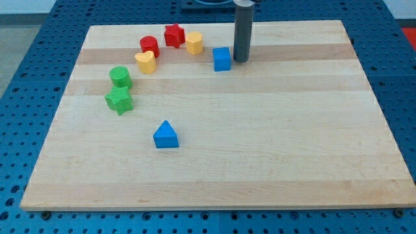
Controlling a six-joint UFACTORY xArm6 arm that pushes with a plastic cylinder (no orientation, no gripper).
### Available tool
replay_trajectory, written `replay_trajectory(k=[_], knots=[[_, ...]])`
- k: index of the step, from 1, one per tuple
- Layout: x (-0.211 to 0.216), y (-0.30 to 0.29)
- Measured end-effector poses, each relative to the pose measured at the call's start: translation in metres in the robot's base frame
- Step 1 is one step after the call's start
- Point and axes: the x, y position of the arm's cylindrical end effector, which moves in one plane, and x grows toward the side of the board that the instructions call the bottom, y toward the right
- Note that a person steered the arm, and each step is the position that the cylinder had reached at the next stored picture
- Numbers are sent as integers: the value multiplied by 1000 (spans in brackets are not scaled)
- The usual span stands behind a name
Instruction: Move the red star towards the red circle
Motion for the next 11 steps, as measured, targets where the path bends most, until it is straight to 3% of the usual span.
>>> replay_trajectory(k=[2,4,8,9,11], knots=[[-7,31],[-43,41],[-81,-109],[-103,-130],[-107,-179]])
